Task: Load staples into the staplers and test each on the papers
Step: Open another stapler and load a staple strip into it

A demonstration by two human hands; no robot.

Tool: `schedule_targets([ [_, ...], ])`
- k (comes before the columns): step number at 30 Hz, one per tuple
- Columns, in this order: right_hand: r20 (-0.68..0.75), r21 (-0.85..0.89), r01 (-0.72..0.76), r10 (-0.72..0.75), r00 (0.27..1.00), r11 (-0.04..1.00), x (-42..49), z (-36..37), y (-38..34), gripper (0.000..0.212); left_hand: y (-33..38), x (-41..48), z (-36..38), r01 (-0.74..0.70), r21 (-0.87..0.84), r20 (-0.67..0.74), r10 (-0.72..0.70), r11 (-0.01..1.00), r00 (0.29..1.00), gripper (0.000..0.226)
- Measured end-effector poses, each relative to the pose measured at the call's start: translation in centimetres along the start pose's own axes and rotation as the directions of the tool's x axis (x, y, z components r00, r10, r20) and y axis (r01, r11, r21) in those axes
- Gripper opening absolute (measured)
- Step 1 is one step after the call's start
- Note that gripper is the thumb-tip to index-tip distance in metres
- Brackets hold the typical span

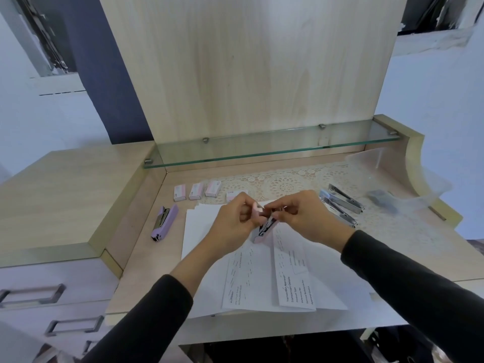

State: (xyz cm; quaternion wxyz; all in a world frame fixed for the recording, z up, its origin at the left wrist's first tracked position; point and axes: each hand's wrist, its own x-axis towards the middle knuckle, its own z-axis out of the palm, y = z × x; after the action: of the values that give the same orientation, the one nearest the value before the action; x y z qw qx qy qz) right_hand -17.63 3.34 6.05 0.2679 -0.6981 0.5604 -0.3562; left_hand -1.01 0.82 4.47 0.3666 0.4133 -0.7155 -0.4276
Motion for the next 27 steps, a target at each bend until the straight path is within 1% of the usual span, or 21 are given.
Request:
schedule_targets([
  [2, 0.008, 0.088, -0.058, 0.058, 0.998, 0.994, -0.2, -0.5, 0.8, 0.021, -0.4, -0.1, -0.5, 0.025, -0.082, -0.008, -0.025, 0.996, 1.0, 0.015],
  [4, 0.012, 0.137, -0.076, 0.075, 0.997, 0.988, -0.4, -0.8, 1.5, 0.02, -0.5, -0.2, -0.6, 0.024, -0.08, -0.009, -0.024, 0.996, 1.0, 0.012],
  [6, 0.024, 0.124, -0.084, 0.082, 0.996, 0.989, -0.5, -0.8, 1.8, 0.02, -0.4, -0.1, -0.3, 0.012, -0.057, -0.003, -0.012, 0.998, 1.0, 0.011],
  [10, 0.023, 0.067, -0.114, 0.112, 0.993, 0.991, -0.6, -0.7, 2.4, 0.017, -0.6, 0.0, -0.3, 0.008, -0.093, -0.029, -0.011, 0.996, 1.0, 0.01],
  [12, 0.031, 0.044, -0.129, 0.127, 0.991, 0.991, -0.8, -0.8, 2.8, 0.018, -1.0, -0.3, -0.7, 0.003, -0.081, -0.04, -0.006, 0.997, 0.999, 0.011],
  [15, 0.012, -0.022, -0.109, 0.109, 0.994, 0.994, -1.2, -0.8, 3.9, 0.017, -1.9, -1.1, -1.9, -0.004, 0.028, -0.09, 0.007, 1.0, 0.996, 0.017],
  [19, -0.069, -0.044, -0.036, 0.033, 0.997, 0.998, -1.5, -0.4, 5.0, 0.016, -3.9, -3.0, -3.5, 0.047, 0.081, -0.142, -0.036, 0.996, 0.989, 0.019],
  [21, -0.128, -0.03, -0.041, 0.037, 0.991, 0.999, -1.8, 0.4, 5.2, 0.015, -5.0, -3.7, -3.8, 0.077, 0.108, -0.165, -0.059, 0.991, 0.985, 0.021],
  [23, -0.188, 0.031, -0.037, 0.042, 0.981, 0.999, -2.3, 1.3, 4.9, 0.017, -5.6, -3.9, -3.9, 0.067, 0.149, -0.185, -0.039, 0.986, 0.982, 0.023],
  [25, -0.2, 0.058, -0.012, 0.024, 0.98, 0.998, -2.4, 1.6, 4.9, 0.021, -5.9, -3.6, -4.1, 0.022, 0.275, -0.172, 0.027, 0.961, 0.985, 0.024],
  [27, -0.209, 0.028, 0.001, 0.005, 0.978, 1.0, -2.3, 1.5, 5.1, 0.018, -5.9, -3.2, -4.2, -0.02, 0.418, -0.13, 0.081, 0.908, 0.988, 0.026],
])
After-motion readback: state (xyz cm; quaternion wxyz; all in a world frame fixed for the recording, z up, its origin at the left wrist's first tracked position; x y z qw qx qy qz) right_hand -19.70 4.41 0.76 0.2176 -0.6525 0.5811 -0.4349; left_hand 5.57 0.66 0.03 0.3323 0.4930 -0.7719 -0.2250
